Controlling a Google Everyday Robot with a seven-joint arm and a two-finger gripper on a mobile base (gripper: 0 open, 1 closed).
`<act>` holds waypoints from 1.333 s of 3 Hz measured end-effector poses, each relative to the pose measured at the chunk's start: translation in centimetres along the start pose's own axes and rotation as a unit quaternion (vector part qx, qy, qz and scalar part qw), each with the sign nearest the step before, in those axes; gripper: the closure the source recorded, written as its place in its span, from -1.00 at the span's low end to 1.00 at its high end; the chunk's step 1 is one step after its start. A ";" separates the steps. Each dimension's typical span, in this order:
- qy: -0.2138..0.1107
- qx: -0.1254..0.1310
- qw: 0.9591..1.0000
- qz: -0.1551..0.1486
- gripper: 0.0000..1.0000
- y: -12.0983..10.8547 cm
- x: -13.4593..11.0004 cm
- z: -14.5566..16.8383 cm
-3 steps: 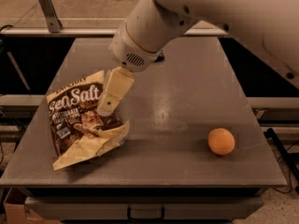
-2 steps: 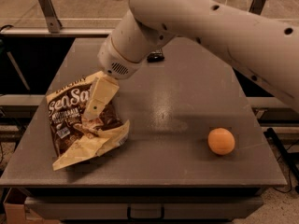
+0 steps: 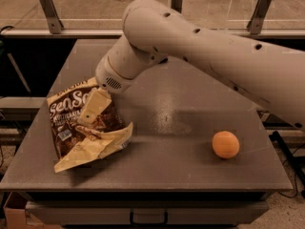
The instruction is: Pick brown chip bag
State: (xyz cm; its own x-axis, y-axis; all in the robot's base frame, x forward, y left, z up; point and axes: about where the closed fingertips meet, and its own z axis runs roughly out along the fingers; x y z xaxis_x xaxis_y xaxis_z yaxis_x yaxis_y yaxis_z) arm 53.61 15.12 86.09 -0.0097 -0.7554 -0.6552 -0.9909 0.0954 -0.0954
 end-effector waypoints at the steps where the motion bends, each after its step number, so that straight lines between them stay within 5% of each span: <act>1: -0.002 0.001 1.000 0.029 -0.17 0.3 0.3 0.6; 3: -0.007 0.011 0.998 0.057 0.73 0.5 0.3 0.0; 4: -0.009 0.022 0.998 0.061 1.00 0.6 0.0 -0.8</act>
Offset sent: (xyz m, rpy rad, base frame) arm -0.0048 -0.0034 -0.0065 0.0390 0.0774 -0.1225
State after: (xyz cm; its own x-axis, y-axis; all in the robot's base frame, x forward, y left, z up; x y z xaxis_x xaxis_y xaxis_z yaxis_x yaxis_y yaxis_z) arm 52.93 14.61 86.63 -0.1279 -0.7246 -0.6772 -0.9754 0.2154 -0.0463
